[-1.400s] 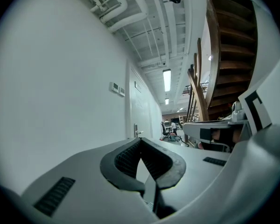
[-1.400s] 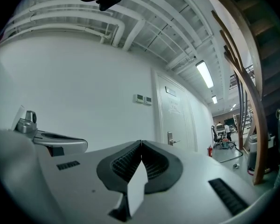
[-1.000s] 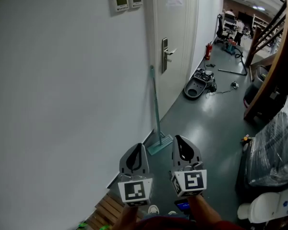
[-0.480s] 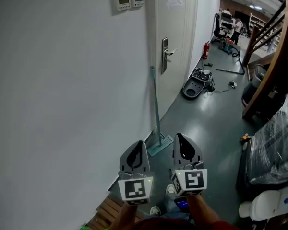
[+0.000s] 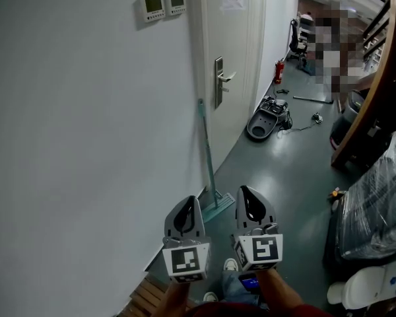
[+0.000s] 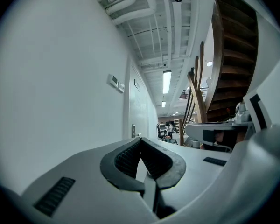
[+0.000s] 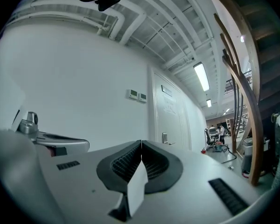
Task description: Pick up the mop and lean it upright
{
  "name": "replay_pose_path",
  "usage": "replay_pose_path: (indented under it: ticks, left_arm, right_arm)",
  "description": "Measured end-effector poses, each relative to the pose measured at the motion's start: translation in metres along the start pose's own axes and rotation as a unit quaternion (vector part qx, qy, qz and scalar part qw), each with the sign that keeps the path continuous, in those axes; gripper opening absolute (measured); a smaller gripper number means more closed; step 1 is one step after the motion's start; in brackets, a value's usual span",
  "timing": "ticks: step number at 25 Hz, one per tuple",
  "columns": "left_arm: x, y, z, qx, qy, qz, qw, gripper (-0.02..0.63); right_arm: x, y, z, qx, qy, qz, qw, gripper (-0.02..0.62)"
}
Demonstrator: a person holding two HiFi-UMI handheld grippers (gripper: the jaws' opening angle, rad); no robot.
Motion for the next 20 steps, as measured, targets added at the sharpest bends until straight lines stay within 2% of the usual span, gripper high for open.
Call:
replay_pose_path:
  ticks: [6, 16, 20]
  left_arm:
    - [-0.002, -0.044, -0.004, 0.006, -0.023, 0.017, 0.9996, 0.014]
    - [-0.006, -0.118, 0.005, -0.01, -0.041, 0.05, 0.9978, 0.014]
    - [-0.012, -0.144, 0.001, -0.011, -0.025, 0.057, 0.998, 0.014]
  right_arm:
    - [-0.031, -0.04, -0.014, -0.001, 0.001, 0.005, 1.0, 0.018]
    - [-0.079, -0.103, -0.02, -0.017, -0.016, 0.028, 0.999, 0.018]
    - [-0.095, -0.124, -0.026, -0.02, -0.02, 0.04, 0.999, 0.018]
Point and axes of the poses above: the fingertips, and each gripper's own axes: y backward along the fingers, x to its left, z out of its top, the point moved 2 cm from there along y, backward along the fingers, and after that the axes turned 12 degrees about y, right-handed, at the moved point
